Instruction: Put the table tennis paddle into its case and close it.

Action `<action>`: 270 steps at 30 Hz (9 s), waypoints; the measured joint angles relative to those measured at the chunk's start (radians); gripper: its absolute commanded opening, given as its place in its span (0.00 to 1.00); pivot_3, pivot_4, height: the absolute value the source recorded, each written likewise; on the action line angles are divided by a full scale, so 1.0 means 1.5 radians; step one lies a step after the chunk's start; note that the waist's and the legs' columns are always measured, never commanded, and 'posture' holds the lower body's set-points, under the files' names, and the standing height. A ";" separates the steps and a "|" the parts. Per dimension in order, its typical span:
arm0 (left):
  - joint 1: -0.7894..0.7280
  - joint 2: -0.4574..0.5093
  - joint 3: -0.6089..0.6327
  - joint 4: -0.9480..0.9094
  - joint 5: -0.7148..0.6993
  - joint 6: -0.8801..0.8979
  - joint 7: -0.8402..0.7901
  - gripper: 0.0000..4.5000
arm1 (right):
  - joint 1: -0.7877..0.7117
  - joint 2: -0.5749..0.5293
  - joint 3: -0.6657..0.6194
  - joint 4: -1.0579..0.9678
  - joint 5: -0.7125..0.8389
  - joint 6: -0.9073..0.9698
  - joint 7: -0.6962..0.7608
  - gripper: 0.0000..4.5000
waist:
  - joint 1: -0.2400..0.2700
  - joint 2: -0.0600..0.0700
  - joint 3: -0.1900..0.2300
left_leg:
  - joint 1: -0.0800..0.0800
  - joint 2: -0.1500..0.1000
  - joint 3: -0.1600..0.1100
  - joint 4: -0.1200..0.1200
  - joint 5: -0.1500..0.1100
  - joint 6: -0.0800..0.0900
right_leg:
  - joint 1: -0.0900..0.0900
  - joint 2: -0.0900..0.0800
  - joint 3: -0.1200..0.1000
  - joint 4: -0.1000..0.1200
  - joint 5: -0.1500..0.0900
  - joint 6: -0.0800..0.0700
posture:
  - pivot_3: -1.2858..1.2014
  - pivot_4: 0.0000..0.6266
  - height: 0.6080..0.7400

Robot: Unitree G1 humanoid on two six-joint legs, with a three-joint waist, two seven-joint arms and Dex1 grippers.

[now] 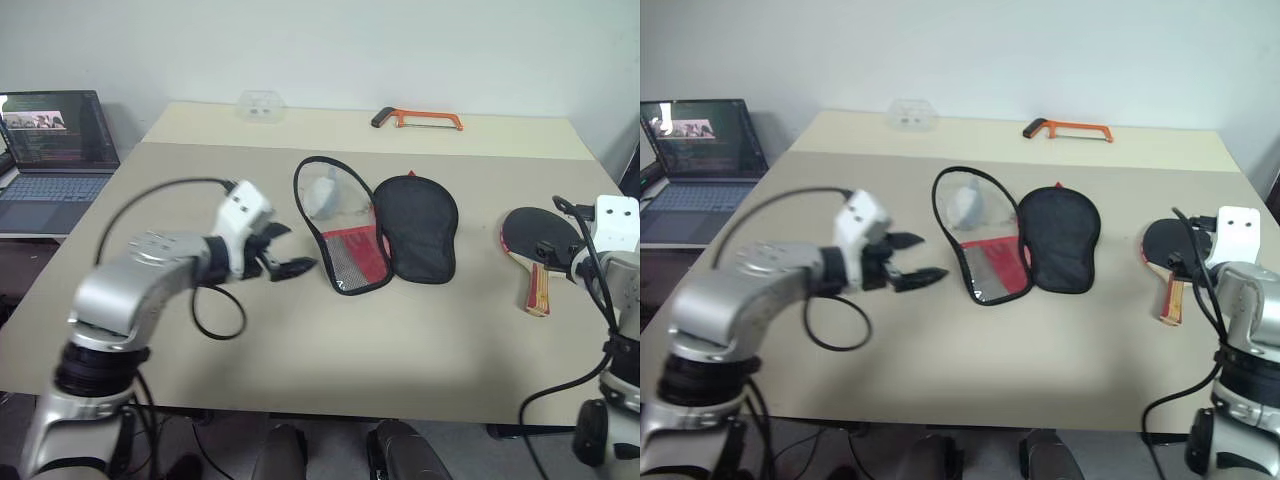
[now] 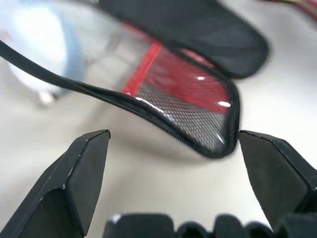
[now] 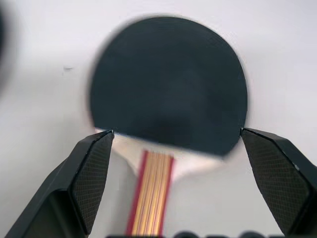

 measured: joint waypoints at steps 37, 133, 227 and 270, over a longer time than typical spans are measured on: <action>-0.019 -0.026 -0.017 0.025 -0.018 -0.069 -0.066 1.00 | -0.032 0.089 0.003 0.196 -0.036 -0.198 -0.046 0.24 | -0.014 -0.007 -0.004 | -0.002 0.000 0.002 0.000 0.000 0.001 | -0.004 0.000 0.005 0.000 0.001 0.005 | 0.52 0.24 1.00; -0.012 -0.020 -0.046 0.037 -0.001 -0.086 -0.065 1.00 | -0.183 0.325 0.113 0.148 -0.027 -0.087 -0.107 1.00 | -0.012 -0.005 -0.003 | -0.013 0.001 0.001 -0.001 0.000 0.001 | -0.018 0.001 0.004 0.003 0.002 0.000 | 0.52 0.24 1.00; -0.166 -0.136 -0.070 0.386 0.155 -0.241 -0.264 1.00 | 0.017 0.122 -0.228 0.096 0.562 -0.026 -0.056 1.00 | -0.001 0.002 -0.006 | -0.006 0.000 -0.001 0.001 0.001 -0.001 | -0.008 0.002 0.002 0.005 0.001 0.000 | 0.52 0.24 1.00; -0.055 -0.080 -0.108 0.210 0.152 -0.206 -0.183 1.00 | 0.011 0.245 -0.087 0.216 0.537 -0.165 -0.067 0.39 | -0.020 -0.002 -0.008 | -0.005 0.001 0.000 -0.001 0.001 0.000 | -0.008 0.004 0.004 0.004 0.001 -0.001 | 0.52 0.24 1.00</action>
